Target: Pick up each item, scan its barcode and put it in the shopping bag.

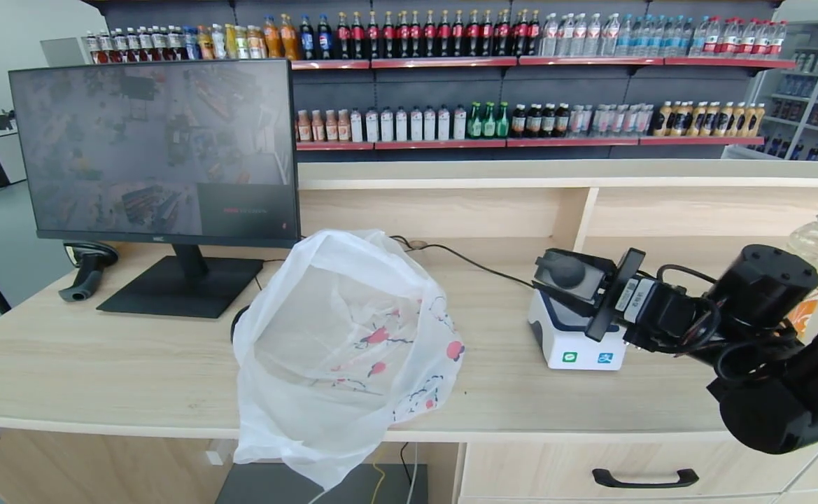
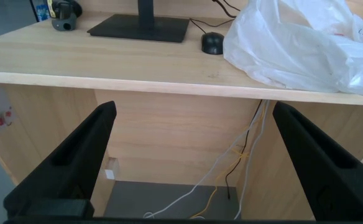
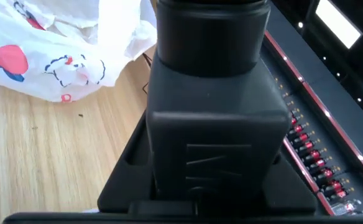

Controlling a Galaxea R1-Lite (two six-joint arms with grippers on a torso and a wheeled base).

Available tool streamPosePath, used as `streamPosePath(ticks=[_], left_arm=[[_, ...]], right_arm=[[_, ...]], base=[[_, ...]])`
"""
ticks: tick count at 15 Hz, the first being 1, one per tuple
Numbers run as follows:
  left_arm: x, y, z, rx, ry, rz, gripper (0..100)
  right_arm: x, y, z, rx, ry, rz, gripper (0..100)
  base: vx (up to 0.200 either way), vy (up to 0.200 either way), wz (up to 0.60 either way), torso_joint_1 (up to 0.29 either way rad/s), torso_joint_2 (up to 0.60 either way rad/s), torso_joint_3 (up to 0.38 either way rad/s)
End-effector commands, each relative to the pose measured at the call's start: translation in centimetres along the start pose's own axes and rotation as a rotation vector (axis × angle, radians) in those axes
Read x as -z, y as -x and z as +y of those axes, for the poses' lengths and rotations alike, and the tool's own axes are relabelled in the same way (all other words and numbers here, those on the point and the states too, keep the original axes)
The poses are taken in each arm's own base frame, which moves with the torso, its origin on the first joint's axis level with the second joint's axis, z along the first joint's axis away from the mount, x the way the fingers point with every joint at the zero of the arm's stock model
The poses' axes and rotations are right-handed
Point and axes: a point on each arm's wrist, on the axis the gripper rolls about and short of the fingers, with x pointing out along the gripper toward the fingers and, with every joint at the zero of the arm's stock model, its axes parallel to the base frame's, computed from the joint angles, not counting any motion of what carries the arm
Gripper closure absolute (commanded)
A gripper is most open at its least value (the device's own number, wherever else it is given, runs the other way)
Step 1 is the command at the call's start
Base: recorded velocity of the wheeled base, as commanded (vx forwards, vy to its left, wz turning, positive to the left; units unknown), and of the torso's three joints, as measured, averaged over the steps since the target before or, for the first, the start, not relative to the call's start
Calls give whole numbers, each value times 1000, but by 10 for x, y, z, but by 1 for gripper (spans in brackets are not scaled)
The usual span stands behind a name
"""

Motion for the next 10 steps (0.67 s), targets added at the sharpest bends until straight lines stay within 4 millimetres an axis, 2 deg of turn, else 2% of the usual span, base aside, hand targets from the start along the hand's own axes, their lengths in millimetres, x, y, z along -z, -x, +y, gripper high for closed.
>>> streamPosePath(ticks=[1,4,7,9,10], left_arm=[[0,0,0,-3,4,-2,0],[0,0,0,-1,7,1,0],[0,0,0,-1,4,1,0],[0,0,0,0,0,1,0],[0,0,0,0,-2,-1,0]], right_arm=[[11,4,2,-2,-3,31,100],[27,11,4,-2,-8,75,100],[35,8,4,-30,-5,35,100],[39,9,-5,-10,16,34,100],[45,17,-7,-3,11,56,100]], base=[[0,0,0,0,0,0],[0,0,0,0,0,0],[0,0,0,0,0,0],[0,0,0,0,0,0],[0,0,0,0,0,0]])
